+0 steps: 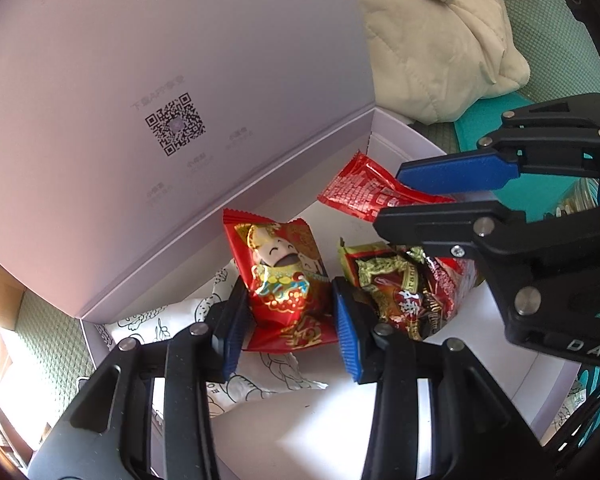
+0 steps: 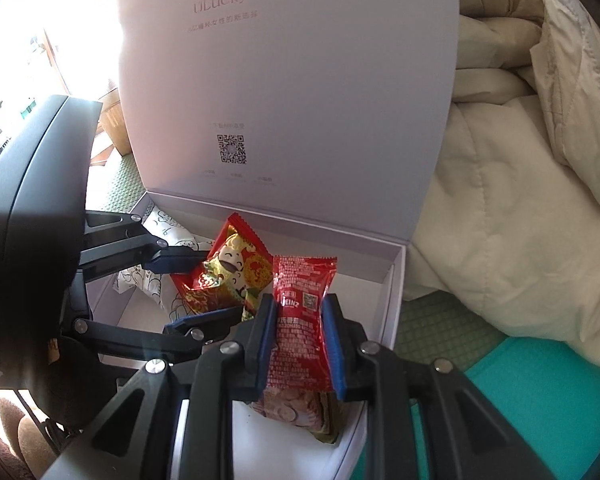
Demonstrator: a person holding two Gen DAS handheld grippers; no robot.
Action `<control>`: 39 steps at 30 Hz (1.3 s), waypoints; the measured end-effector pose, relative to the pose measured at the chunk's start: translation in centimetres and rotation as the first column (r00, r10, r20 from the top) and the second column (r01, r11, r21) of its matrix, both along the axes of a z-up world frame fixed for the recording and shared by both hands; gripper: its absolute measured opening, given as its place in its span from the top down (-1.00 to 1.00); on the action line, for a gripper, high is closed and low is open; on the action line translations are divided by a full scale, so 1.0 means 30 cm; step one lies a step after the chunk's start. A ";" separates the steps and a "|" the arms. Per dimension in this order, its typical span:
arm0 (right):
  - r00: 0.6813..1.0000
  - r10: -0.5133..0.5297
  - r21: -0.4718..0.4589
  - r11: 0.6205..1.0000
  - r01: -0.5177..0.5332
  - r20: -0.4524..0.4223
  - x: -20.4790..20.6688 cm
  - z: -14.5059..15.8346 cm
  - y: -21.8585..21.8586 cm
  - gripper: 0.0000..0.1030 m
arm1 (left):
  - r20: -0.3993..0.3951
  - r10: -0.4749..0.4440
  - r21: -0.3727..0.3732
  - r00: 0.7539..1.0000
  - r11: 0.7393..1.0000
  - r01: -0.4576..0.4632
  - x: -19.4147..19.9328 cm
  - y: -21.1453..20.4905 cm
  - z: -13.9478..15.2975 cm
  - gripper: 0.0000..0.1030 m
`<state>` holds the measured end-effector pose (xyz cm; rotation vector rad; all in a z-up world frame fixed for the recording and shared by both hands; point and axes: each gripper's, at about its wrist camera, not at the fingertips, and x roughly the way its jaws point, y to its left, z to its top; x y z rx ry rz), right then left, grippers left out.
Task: Organize objects
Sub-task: 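Lower both packets into the box and open both tools, then withdraw both tools from the box back toward the mat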
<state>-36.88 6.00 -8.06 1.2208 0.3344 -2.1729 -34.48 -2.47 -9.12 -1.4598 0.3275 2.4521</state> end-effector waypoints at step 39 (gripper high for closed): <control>0.972 -0.061 0.008 0.998 0.064 -0.229 0.251 0.388 0.012 -0.10 | -0.160 0.146 0.019 0.976 0.989 -0.145 0.223 -0.040 0.313 -0.18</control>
